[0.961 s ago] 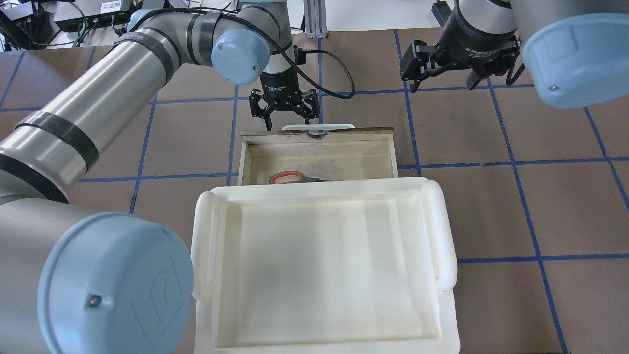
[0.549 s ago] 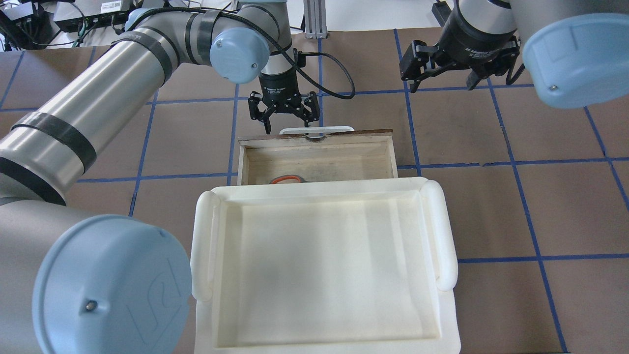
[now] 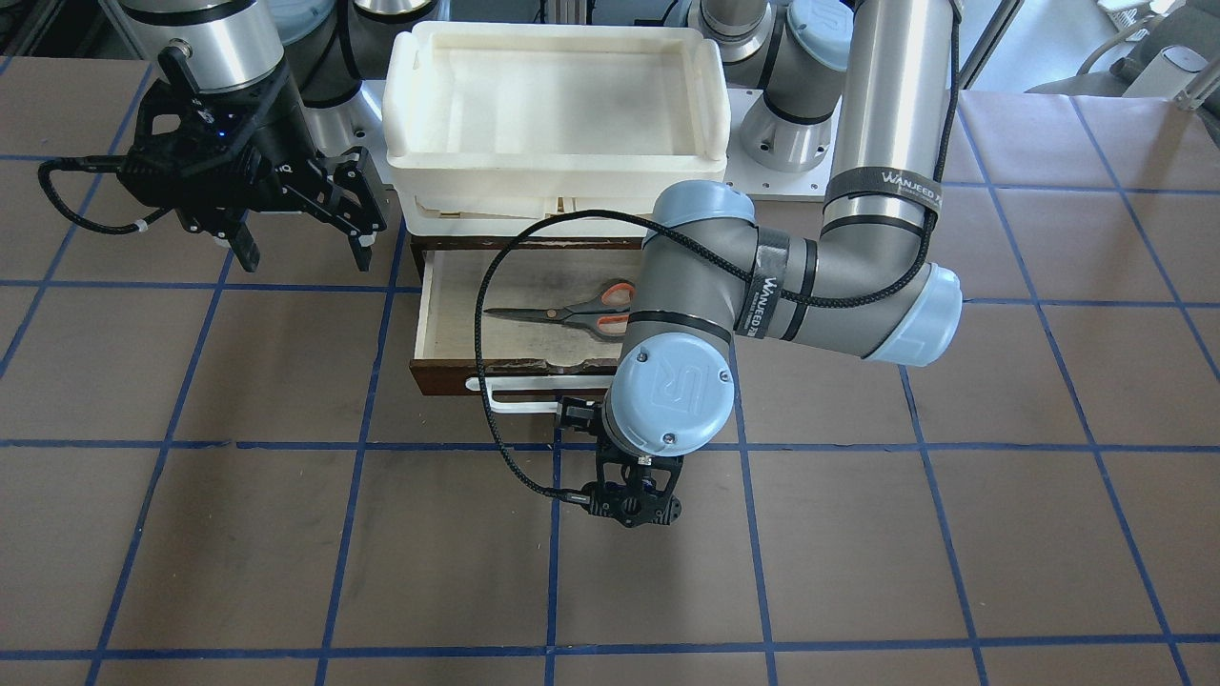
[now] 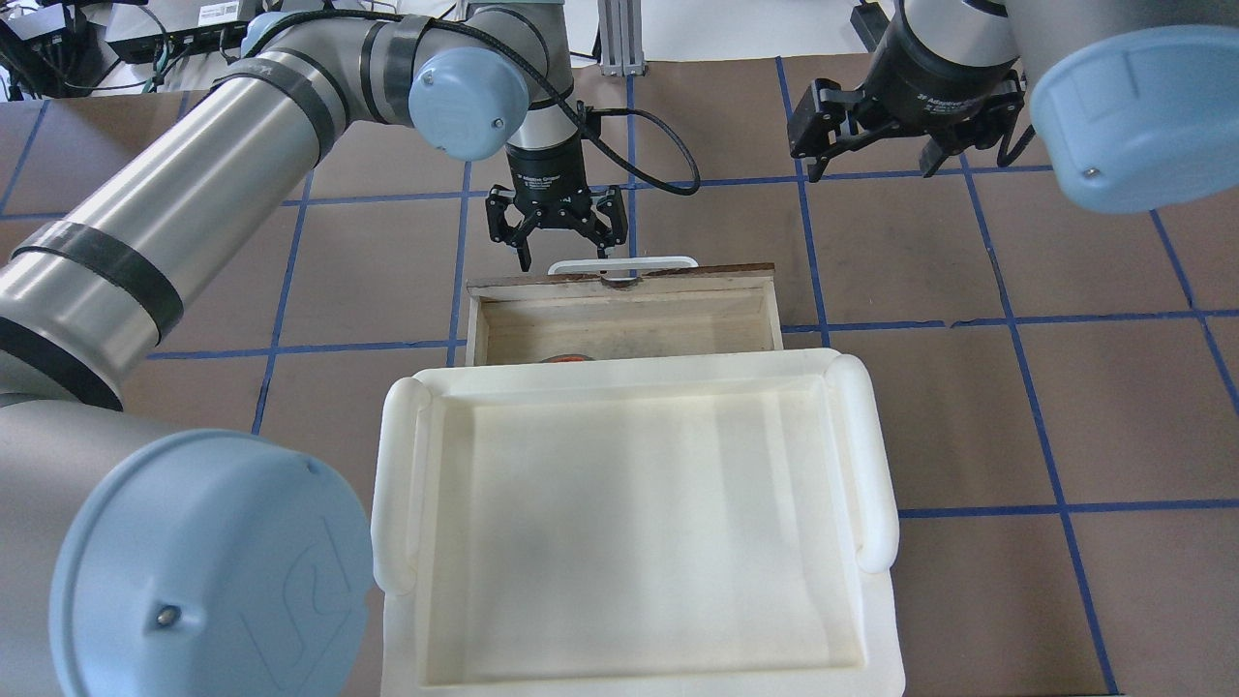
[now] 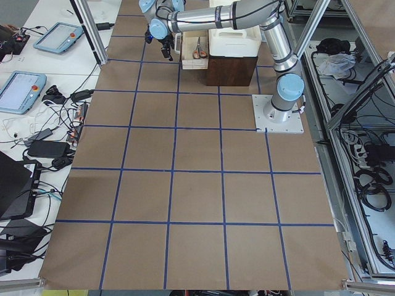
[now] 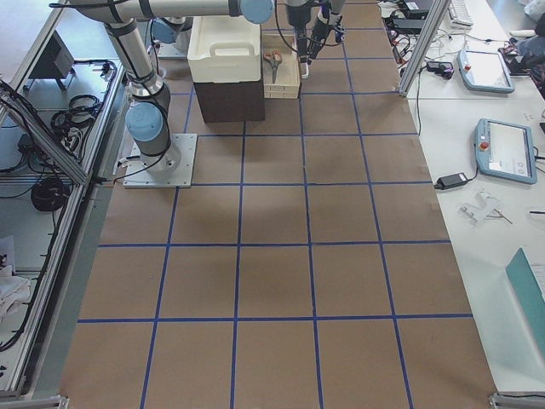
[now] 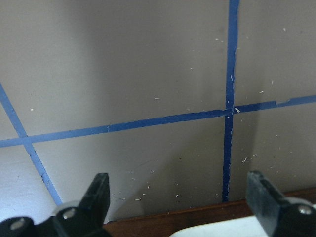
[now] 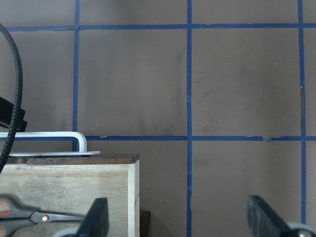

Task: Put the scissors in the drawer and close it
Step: 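Push the drawer closed with the left gripper, away from the robot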

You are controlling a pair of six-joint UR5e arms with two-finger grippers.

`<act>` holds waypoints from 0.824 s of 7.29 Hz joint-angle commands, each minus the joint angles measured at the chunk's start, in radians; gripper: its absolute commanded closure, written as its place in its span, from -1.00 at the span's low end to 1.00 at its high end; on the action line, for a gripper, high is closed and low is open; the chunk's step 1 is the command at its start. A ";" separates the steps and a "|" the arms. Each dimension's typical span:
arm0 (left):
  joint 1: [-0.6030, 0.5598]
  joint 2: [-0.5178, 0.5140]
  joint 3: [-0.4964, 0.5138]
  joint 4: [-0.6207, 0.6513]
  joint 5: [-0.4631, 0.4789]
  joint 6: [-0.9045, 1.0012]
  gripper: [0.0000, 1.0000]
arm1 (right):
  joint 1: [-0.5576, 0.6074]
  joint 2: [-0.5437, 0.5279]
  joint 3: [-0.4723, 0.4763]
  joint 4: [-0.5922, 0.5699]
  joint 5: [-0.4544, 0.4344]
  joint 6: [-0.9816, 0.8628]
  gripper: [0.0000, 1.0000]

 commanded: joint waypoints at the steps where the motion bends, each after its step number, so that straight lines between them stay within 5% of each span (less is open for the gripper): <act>1: 0.000 0.009 -0.001 -0.019 -0.001 0.000 -1.00 | 0.000 -0.001 0.000 0.000 0.000 0.000 -1.00; 6: -0.002 0.047 -0.041 -0.046 0.002 0.006 -1.00 | 0.000 -0.001 0.005 0.000 0.000 0.001 -1.00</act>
